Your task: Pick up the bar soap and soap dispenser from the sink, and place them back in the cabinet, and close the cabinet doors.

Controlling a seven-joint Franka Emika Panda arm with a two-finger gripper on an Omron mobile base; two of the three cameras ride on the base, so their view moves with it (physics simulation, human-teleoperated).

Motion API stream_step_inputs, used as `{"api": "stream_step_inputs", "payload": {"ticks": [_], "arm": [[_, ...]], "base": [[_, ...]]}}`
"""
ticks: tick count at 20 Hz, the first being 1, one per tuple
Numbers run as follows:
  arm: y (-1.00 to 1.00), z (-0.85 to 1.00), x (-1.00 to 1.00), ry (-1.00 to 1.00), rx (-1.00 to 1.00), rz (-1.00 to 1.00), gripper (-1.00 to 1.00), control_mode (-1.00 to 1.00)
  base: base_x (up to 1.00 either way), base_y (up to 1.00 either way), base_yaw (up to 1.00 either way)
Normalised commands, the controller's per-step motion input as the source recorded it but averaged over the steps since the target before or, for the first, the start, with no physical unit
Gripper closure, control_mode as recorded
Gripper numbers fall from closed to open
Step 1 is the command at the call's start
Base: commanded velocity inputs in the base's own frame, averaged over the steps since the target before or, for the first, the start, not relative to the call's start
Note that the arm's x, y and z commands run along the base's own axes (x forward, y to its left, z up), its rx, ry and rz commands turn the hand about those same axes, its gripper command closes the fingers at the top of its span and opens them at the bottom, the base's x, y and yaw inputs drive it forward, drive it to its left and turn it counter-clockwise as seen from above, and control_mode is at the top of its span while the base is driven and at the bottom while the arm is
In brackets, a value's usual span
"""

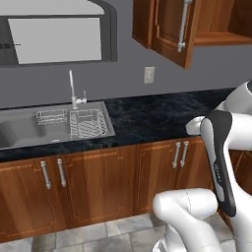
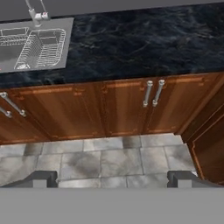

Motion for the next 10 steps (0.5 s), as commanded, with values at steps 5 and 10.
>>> {"api": "stream_step_inputs", "payload": {"ticks": [5, 10], "arm": [[0.0, 0.0, 0.0, 0.0, 0.0, 0.0, -1.0, 1.0], [0.0, 0.0, 0.0, 0.0, 0.0, 0.0, -1.0, 1.0]], "base": [[-0.16, 0.67, 0.0], [0.02, 0.64, -0.04]]}}
